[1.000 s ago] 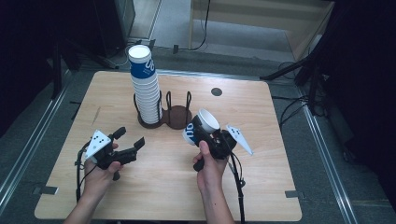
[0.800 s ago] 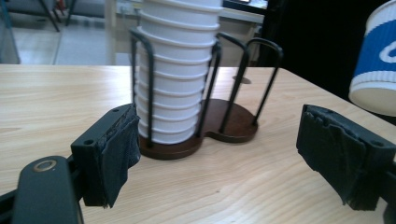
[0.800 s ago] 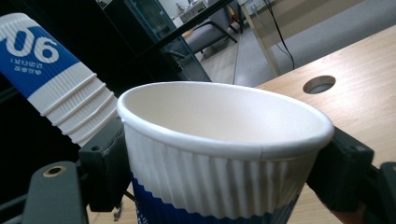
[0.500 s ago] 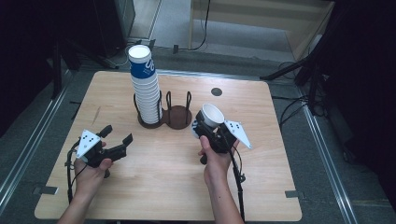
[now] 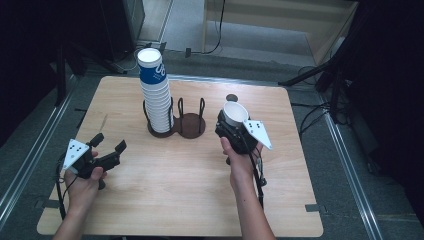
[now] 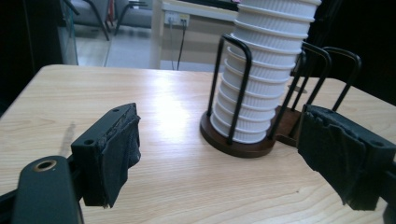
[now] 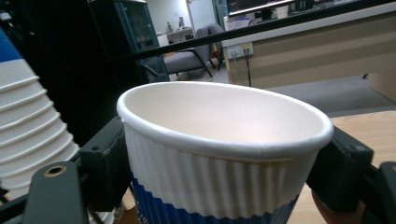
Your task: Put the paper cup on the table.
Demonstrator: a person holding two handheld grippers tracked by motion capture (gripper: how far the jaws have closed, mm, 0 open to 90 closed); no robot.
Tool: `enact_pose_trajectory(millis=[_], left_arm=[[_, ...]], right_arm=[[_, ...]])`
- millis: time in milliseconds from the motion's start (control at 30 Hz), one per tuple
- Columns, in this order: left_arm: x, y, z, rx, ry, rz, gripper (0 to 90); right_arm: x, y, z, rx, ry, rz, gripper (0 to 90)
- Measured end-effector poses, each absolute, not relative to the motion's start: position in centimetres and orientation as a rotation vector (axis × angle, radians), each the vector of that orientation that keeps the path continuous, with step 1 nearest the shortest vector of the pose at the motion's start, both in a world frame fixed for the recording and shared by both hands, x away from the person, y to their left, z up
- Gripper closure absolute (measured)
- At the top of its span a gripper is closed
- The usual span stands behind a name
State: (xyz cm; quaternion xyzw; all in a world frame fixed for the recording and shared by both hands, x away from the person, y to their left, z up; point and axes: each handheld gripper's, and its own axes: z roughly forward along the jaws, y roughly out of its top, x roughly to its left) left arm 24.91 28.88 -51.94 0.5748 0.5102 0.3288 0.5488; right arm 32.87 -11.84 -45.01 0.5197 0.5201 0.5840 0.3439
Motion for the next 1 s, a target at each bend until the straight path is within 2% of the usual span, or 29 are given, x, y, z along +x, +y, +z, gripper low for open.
enact_pose_trajectory(millis=[467, 1000], left_arm=[[24.7, 31.9, -52.7, 1.357, 1.250, 0.786, 14.6], [24.9, 33.6, -53.5, 1.360, 1.341, 0.788, 15.0]], right_arm=[[36.4, -14.0, -46.3, 1.306, 1.359, 1.390, 19.3], [40.3, -16.1, -50.0, 1.244, 1.366, 1.290, 19.6]])
